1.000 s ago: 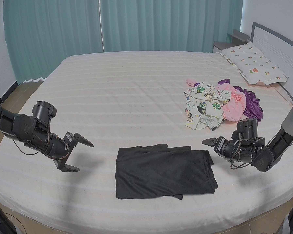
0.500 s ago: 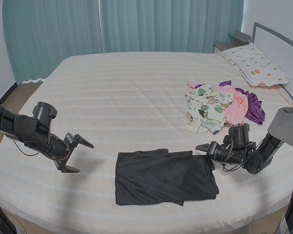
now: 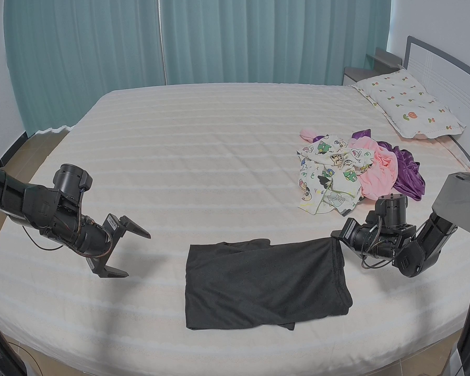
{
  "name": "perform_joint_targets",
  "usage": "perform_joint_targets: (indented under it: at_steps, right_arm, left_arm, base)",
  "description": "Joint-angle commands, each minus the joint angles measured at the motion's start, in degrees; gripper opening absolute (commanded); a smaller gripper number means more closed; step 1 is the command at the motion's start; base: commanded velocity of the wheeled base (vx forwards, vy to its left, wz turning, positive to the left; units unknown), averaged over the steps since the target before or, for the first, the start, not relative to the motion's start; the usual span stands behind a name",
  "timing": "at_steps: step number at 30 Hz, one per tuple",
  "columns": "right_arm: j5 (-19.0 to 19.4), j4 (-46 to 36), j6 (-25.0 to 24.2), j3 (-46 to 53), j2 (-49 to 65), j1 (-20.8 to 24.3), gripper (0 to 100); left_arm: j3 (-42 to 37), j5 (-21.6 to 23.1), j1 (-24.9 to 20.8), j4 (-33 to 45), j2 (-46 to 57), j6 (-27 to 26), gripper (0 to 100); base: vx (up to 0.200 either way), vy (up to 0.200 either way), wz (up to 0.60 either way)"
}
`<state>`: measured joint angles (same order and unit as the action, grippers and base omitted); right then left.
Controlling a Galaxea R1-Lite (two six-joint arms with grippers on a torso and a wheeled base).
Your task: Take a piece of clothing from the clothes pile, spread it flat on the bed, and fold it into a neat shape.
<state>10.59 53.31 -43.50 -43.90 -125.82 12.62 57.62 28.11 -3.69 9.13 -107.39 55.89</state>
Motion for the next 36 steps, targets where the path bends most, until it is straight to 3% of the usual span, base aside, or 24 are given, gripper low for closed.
perform_joint_targets:
  at_steps: [1,18,19,27,30,31,36]
  right_arm:
    - [0.0,1.7,-1.9,0.7,0.1,-0.9,0]
    - [-0.5,6.5,-4.4,-0.8,-3.8,-2.2,0]
    - [-0.5,6.6,-4.5,-0.8,-4.0,-2.2,100]
    - [0.0,7.1,-4.5,2.0,-1.8,-2.5,100]
    - [2.2,9.0,-3.8,6.4,1.5,-2.9,100]
    - [6.2,9.8,-0.4,11.0,3.7,-2.9,100]
    - [10.7,9.8,6.1,18.3,6.4,-2.5,100]
  left_arm:
    - [0.0,0.0,0.0,0.0,-0.2,0.1,100]
    - [0.0,0.0,0.0,0.0,-0.5,0.1,100]
    - [0.0,-0.1,0.0,0.0,-0.5,0.1,100]
    - [0.0,-0.1,0.0,0.0,-0.5,0.1,100]
    - [-0.1,0.0,0.0,0.0,-0.5,0.1,100]
    - [-0.1,0.0,0.0,0.0,-0.5,0.1,100]
    - [-0.1,0.0,0.0,0.0,-0.5,0.1,100]
  base:
    - [0.0,0.0,0.0]
    - [0.0,0.0,0.0]
    - [0.0,0.0,0.0]
    - [0.0,0.0,0.0]
    - [0.0,0.0,0.0]
    - [0.0,0.0,0.0]
    - [0.0,0.0,0.0]
